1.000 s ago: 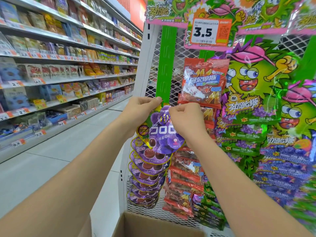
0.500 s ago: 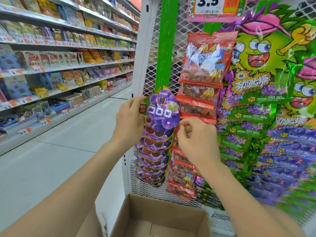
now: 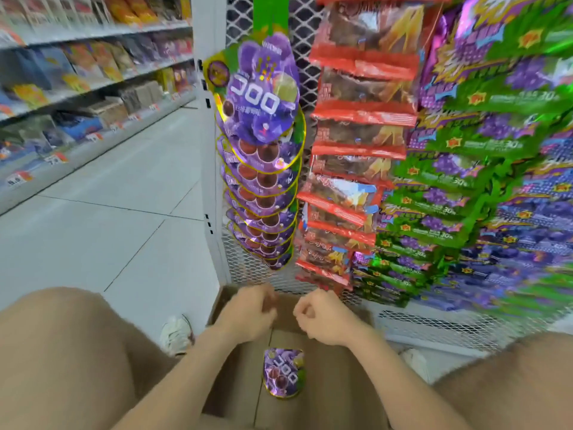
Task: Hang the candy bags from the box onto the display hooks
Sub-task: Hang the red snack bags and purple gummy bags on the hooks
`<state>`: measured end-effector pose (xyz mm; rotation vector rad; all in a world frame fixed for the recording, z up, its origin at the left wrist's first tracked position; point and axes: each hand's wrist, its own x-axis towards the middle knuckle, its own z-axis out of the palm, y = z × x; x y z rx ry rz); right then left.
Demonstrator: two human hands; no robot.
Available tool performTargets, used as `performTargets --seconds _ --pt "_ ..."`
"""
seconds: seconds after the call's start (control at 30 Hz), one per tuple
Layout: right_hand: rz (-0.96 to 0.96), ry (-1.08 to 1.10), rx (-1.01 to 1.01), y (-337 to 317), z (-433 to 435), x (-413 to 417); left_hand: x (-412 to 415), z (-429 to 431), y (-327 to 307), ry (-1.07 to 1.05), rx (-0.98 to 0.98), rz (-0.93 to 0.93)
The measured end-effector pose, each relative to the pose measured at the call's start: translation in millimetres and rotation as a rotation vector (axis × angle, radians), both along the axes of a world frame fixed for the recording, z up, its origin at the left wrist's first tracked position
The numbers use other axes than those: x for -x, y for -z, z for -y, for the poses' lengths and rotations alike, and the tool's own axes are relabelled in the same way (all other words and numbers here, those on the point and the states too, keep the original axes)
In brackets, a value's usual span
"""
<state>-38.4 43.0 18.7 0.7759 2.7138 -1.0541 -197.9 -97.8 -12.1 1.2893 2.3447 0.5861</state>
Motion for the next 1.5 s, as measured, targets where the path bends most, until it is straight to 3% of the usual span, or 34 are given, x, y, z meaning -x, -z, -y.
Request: performTargets --seconds 0.2,0.37,0.5,0.6,0.73,0.8,0.93,1.13,1.2,1.33,1.5 --pt "0.248 0.083 0.071 93.2 -19.0 -20.1 -7.1 -6.0 121.6 0.069 0.346 0.166" --pt "0.396 0.098 0.092 154.1 -23.7 -30.8 -20.9 -20.0 199.9 0.059 0.444 0.192" --pt "0.486 0.118 0.130 190.0 -24.5 -33.9 -28.4 -29.6 265.7 -0.100 0.527 0.298" --pt "0.525 0.136 0.170 210.6 -25.1 -36.9 -33.0 -33.2 290.0 -0.048 0.548 0.197" --pt "0.568 0.185 0.234 222.1 -27.0 -41.6 -44.9 -39.2 285.0 -0.022 0.634 -0.074" --pt "0.580 0.213 0.256 226.5 -29.1 -45.4 -46.0 -43.6 282.0 -0.047 0.681 -0.113" --pt "0.582 0.218 0.283 222.4 -34.6 -50.3 -38.6 -50.4 277.7 -0.073 0.590 0.033" --pt "0.481 0.283 0.251 180.6 -36.0 -44.3 -16.5 -47.9 227.2 0.068 0.275 0.525" --pt "0.365 0.316 0.216 160.7 -34.3 -44.1 -8.7 -48.9 186.0 0.154 0.242 0.605" --pt "0.048 0.396 0.311 107.2 -33.3 -35.5 2.8 -43.7 102.3 0.128 0.113 0.699" --pt "-0.229 0.318 0.292 32.1 -25.5 -25.5 9.8 -24.4 -4.5 0.128 -0.053 0.724"
